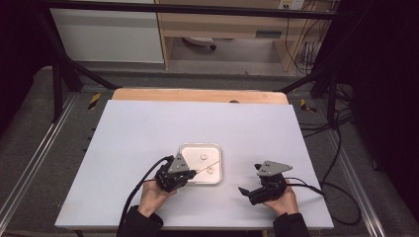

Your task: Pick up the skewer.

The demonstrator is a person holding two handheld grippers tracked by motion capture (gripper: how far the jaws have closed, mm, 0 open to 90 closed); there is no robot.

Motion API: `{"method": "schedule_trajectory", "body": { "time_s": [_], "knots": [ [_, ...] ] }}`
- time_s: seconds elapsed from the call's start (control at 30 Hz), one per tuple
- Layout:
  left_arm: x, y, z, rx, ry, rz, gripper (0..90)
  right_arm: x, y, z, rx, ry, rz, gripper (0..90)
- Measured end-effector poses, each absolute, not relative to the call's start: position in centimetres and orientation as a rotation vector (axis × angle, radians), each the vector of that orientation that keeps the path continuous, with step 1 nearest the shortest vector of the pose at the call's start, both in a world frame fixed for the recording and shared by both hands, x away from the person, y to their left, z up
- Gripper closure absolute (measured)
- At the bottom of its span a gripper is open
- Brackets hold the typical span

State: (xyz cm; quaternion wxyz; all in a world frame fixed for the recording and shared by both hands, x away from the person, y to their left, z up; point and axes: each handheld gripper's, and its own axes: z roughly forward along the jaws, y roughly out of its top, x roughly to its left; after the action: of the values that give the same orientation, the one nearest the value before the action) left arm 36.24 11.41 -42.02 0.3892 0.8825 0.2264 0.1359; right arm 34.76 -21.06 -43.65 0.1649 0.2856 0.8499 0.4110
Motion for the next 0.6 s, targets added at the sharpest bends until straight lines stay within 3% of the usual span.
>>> {"method": "schedule_trajectory", "body": {
  "time_s": [0.6],
  "knots": [
    [35.4,8.7,-41.2,2.308,0.474,0.342,88.3,34.5,-17.5,-42.4,0.56,2.465,0.969,1.5]
  ]
}}
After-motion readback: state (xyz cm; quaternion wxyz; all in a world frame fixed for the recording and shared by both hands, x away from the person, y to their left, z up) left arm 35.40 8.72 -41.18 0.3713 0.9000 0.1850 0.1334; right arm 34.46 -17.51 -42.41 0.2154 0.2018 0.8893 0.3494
